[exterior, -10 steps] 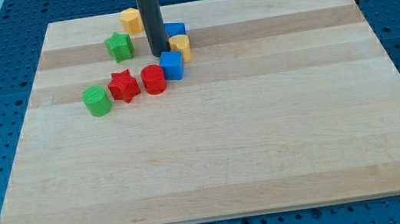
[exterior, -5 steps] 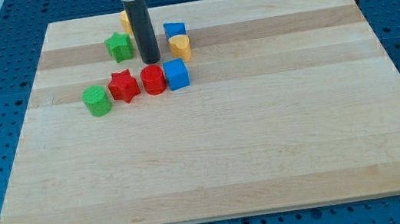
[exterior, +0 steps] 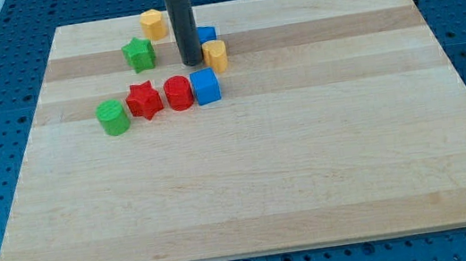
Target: Separate the blue blocks and the yellow heart
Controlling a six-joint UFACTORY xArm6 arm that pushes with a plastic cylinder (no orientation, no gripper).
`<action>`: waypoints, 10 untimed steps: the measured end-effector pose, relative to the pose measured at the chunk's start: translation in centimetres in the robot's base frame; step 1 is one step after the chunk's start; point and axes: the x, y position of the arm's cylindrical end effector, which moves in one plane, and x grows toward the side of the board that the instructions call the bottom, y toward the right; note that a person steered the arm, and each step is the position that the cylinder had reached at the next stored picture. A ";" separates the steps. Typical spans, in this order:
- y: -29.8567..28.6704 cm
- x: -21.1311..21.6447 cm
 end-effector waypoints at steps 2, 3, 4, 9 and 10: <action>0.4 -1.0; 1.2 0.3; 1.9 2.0; 3.6 -1.3; 4.5 0.0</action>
